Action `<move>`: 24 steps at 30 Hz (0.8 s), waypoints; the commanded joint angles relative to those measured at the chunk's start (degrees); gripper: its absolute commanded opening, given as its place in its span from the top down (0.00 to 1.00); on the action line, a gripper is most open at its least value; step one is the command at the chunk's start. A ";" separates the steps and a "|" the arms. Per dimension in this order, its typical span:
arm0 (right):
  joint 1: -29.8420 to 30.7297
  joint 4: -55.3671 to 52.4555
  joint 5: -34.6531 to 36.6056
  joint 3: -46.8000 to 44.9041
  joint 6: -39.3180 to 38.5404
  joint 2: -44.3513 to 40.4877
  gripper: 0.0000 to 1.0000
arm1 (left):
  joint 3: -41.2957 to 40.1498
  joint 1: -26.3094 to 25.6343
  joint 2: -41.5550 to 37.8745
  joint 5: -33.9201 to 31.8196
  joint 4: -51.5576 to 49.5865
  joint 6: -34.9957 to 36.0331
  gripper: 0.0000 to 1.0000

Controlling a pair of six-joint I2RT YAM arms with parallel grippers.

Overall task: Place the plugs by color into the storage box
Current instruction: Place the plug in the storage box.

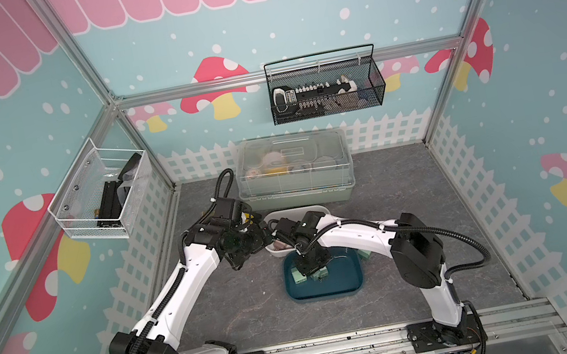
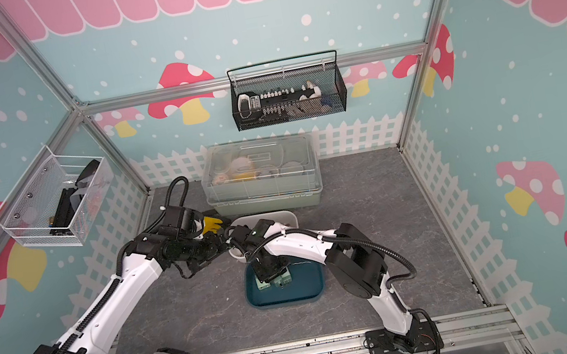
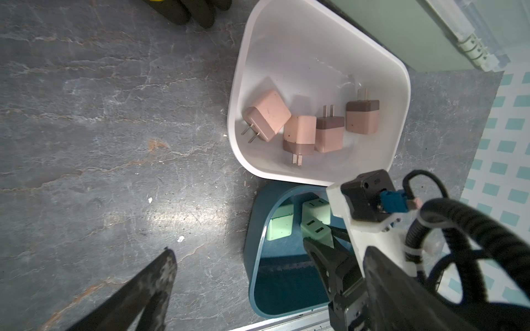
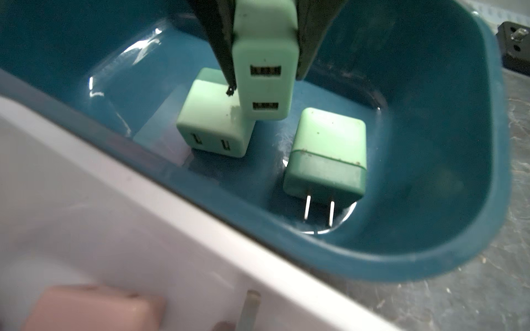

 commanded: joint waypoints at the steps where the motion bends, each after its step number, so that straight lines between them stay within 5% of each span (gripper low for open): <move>1: 0.68 -2.19 2.16 3.00 -0.76 3.28 0.84 | -0.34 -0.24 -1.66 1.22 1.66 1.08 0.02; 8: 0.68 -2.42 2.60 5.99 -0.12 6.36 0.81 | -0.30 0.33 -2.14 1.30 0.94 1.87 0.02; 24: 0.67 -2.00 2.78 5.64 1.40 4.50 0.49 | -0.94 0.86 -2.82 1.81 0.89 2.23 0.02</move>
